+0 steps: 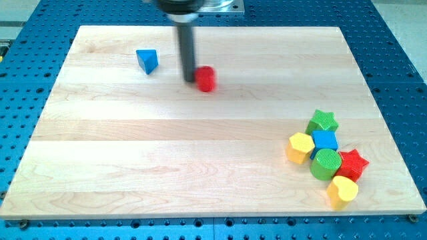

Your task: Slide the red circle above the hexagon

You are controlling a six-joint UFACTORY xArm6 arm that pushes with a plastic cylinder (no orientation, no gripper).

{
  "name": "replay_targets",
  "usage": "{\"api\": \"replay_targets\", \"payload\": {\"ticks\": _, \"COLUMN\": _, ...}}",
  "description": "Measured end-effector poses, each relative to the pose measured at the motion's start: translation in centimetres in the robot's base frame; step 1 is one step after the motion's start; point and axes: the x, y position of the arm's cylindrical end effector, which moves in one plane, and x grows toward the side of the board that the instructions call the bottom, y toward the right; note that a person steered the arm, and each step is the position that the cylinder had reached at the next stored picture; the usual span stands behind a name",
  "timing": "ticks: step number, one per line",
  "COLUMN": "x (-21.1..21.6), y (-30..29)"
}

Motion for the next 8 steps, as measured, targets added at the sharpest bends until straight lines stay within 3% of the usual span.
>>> {"api": "replay_targets", "payload": {"ticks": 1, "x": 3.4, "y": 8.0}}
{"api": "replay_targets", "payload": {"ticks": 3, "x": 3.4, "y": 10.3}}
{"api": "replay_targets", "payload": {"ticks": 4, "x": 5.2, "y": 11.5}}
{"api": "replay_targets", "payload": {"ticks": 5, "x": 9.9, "y": 10.8}}
{"api": "replay_targets", "payload": {"ticks": 6, "x": 10.0, "y": 8.4}}
{"api": "replay_targets", "payload": {"ticks": 7, "x": 8.1, "y": -7.3}}
{"api": "replay_targets", "payload": {"ticks": 8, "x": 1.0, "y": -19.0}}
